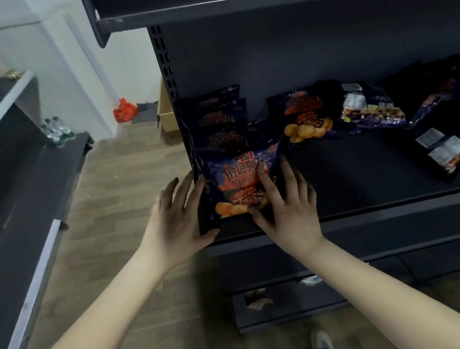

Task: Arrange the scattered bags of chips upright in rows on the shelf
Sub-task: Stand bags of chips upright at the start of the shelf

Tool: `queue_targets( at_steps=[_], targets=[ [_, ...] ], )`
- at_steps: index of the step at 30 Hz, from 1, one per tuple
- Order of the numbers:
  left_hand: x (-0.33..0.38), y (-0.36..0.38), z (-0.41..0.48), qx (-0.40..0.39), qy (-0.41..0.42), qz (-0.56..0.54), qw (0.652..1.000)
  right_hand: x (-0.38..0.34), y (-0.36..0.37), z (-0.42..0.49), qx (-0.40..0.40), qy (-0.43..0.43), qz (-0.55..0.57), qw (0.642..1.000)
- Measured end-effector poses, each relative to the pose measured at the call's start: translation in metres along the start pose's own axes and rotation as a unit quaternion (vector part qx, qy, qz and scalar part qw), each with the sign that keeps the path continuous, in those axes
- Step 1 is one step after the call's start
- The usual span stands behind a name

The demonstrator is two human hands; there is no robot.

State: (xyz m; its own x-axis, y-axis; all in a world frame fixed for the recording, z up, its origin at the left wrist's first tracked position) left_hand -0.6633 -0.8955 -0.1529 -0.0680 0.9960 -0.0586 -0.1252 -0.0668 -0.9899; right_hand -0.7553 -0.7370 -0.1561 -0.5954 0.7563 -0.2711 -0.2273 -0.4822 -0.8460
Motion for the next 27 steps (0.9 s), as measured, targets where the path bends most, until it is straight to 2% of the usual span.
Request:
queue_targets(
  at_steps=[8, 27],
  targets=[
    [-0.002, 0.003, -0.009, 0.011, -0.014, -0.017, 1.000, -0.001, 0.007, -0.002, -0.044, 0.016, -0.006, 0.999],
    [-0.005, -0.002, -0.009, 0.000, -0.041, -0.017, 0.999, -0.014, 0.015, 0.002, -0.071, -0.004, 0.029, 0.997]
  ],
)
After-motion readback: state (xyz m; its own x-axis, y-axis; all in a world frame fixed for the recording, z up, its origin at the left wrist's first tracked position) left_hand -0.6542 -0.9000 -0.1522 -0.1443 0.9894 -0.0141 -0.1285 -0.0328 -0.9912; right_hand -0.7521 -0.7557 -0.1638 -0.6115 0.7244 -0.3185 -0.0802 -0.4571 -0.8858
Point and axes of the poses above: each hand's wrist, its own z-axis towards the middle knuckle, its own y-axis out of the palm, x = y × z, the point moved 10 cm from there along z, towards the middle knuckle, and after that the axes turned 9 degrees about y, right-handed, at the moved point
